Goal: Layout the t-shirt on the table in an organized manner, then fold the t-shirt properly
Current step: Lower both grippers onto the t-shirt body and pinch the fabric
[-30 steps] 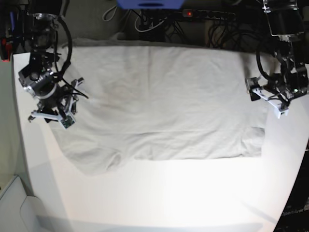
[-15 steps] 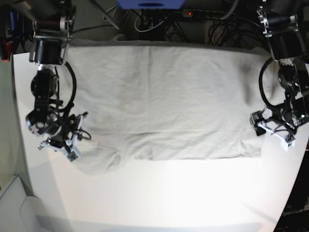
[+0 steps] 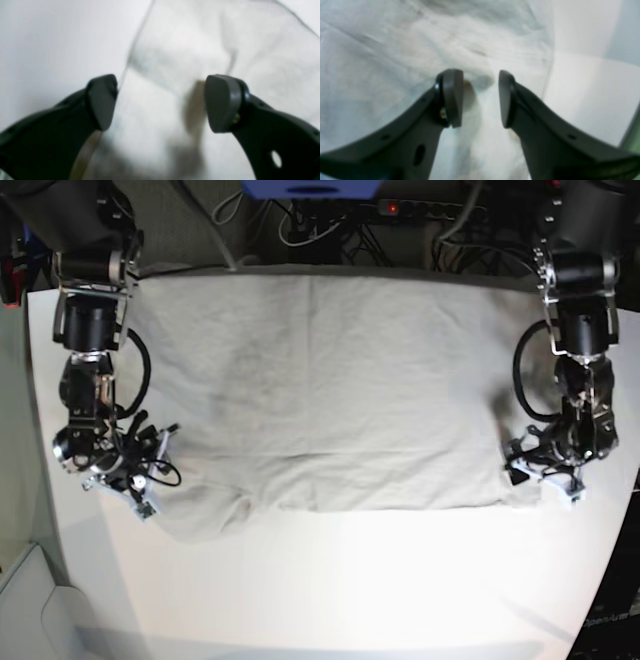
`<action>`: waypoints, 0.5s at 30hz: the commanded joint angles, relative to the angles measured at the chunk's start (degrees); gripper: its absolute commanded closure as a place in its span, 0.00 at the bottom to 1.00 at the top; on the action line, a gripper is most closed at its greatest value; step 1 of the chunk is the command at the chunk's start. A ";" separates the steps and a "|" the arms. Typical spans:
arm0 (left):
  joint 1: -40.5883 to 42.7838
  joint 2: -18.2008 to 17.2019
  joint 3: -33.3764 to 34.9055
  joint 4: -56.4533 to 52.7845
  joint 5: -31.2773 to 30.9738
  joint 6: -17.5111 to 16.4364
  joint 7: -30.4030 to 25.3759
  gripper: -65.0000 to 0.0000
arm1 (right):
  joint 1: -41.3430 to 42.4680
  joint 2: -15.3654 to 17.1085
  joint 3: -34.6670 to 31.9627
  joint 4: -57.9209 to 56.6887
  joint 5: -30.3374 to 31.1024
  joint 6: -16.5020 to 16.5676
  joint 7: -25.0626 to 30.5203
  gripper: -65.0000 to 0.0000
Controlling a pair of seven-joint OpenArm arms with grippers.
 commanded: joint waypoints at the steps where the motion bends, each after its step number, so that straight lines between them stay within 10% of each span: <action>1: -1.07 -0.08 1.34 -1.01 -1.45 0.52 0.68 0.18 | 1.48 0.67 0.14 0.73 0.51 -0.66 1.80 0.63; 15: -10.65 0.97 6.18 -19.21 -1.45 0.60 -12.60 0.18 | 7.55 0.76 0.06 -16.41 0.60 -0.66 17.89 0.62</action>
